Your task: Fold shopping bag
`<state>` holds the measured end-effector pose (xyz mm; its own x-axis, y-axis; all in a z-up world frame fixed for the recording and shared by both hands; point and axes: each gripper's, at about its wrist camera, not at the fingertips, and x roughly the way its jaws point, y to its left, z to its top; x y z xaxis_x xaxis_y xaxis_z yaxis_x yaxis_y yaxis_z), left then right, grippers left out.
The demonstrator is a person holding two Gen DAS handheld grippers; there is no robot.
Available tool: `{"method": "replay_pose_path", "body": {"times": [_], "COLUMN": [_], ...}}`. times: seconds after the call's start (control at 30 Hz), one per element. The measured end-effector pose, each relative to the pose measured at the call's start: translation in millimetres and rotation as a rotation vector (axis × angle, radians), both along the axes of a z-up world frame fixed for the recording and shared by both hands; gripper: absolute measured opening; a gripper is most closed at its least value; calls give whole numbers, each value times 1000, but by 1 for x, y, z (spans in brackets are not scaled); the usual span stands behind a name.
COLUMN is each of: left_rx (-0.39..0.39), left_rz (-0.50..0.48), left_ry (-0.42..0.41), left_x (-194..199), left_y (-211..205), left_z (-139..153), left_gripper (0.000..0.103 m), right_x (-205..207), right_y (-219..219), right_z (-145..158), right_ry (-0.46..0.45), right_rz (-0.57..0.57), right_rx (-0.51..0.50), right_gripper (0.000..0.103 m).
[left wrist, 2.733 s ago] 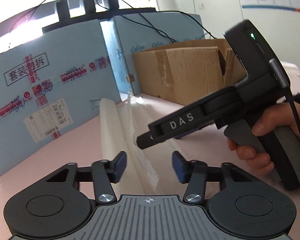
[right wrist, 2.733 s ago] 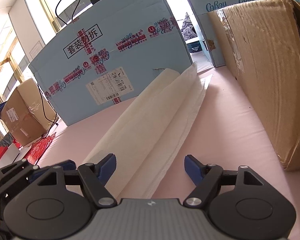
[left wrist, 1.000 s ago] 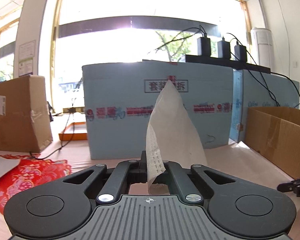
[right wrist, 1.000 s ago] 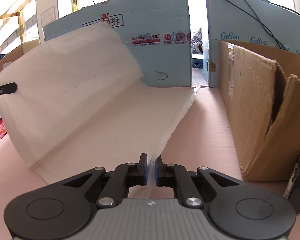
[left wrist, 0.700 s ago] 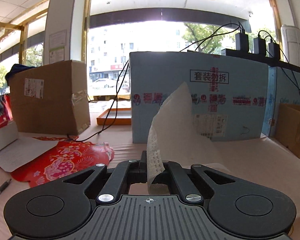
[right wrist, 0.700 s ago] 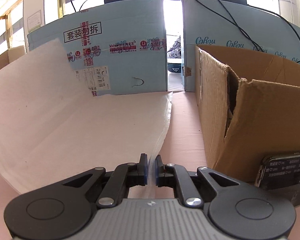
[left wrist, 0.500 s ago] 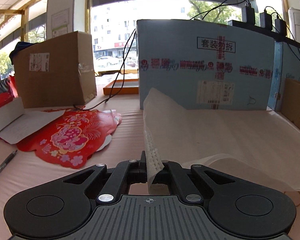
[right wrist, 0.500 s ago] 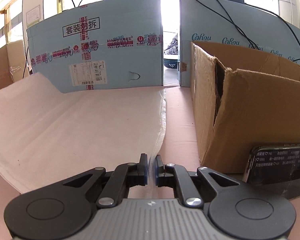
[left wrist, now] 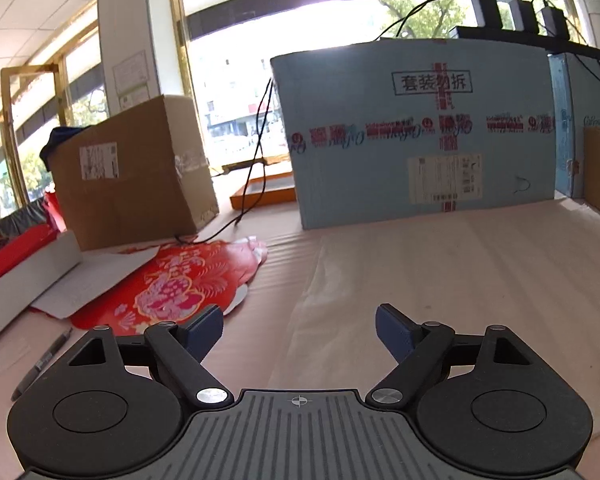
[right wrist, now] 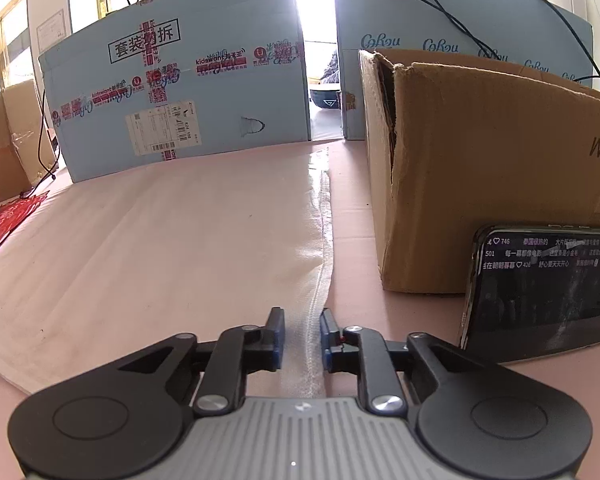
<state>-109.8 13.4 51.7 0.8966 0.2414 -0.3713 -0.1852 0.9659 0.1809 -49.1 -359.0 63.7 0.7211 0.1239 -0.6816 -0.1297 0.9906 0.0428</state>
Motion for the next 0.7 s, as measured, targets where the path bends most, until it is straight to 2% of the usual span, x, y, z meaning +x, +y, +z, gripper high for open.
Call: {"method": "replay_pose_path", "body": {"times": [0.07, 0.17, 0.3, 0.4, 0.57, 0.67, 0.7], "left_rx": [13, 48, 91, 102, 136, 131, 123], "left_rz": [-88, -220, -342, -383, -389, -374, -370], "left_ry": [-6, 15, 63, 107, 193, 196, 199], "left_x": [3, 12, 26, 38, 48, 49, 50], "left_y": [-14, -37, -64, -73, -80, -77, -75], "left_z": [3, 2, -7, -20, -43, -45, -45], "left_gripper": [93, 94, 94, 95, 95, 102, 102], "right_x": [0, -1, -6, -9, -14, -15, -15], "right_y": [1, 3, 3, -3, -6, 0, 3], "right_z": [0, 1, 2, 4, 5, 3, 3], "right_ry": [2, 6, 16, 30, 55, 61, 61], "right_rz": [5, 12, 14, -4, -10, 2, 10], "right_rx": [4, -14, -38, -56, -63, -91, -97], "right_gripper": [45, 51, 59, 59, 60, 61, 57]}}
